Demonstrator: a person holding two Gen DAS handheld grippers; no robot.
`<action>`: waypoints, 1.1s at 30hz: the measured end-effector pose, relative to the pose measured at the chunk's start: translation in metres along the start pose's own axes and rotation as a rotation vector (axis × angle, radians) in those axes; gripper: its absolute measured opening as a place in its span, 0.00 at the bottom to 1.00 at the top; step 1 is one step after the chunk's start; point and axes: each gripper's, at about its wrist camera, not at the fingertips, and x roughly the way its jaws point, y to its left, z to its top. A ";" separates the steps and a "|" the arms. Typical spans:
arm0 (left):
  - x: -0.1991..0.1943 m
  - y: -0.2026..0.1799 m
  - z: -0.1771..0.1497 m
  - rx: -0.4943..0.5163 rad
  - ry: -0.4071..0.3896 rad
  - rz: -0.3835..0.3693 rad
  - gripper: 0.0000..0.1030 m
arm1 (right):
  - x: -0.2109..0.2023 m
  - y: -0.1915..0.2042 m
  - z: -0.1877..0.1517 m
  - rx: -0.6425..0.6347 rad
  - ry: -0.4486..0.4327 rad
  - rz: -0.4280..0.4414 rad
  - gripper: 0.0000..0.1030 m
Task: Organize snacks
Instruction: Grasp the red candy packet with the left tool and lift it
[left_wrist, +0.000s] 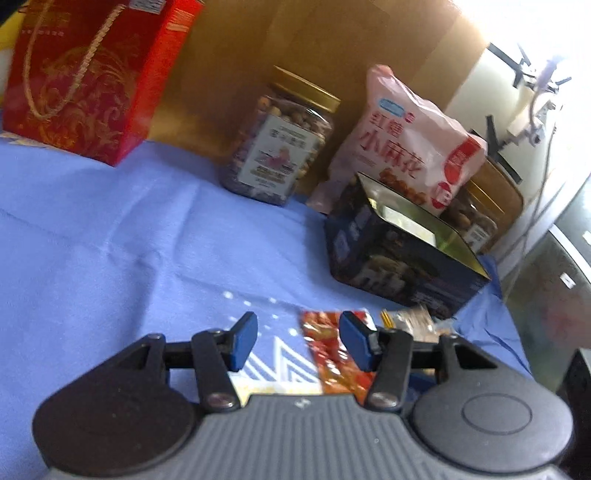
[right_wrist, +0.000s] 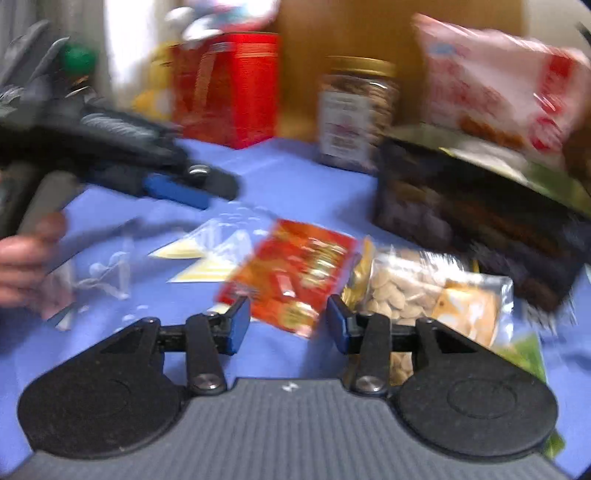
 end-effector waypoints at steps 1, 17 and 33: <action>0.003 -0.002 0.000 0.000 0.014 -0.012 0.58 | -0.001 -0.005 -0.001 0.032 0.000 -0.015 0.48; 0.018 -0.005 -0.018 -0.031 0.036 -0.076 0.56 | 0.014 0.039 0.007 -0.117 -0.085 -0.009 0.39; 0.019 -0.108 0.064 0.203 -0.111 -0.147 0.56 | -0.033 -0.006 0.048 -0.161 -0.426 -0.207 0.38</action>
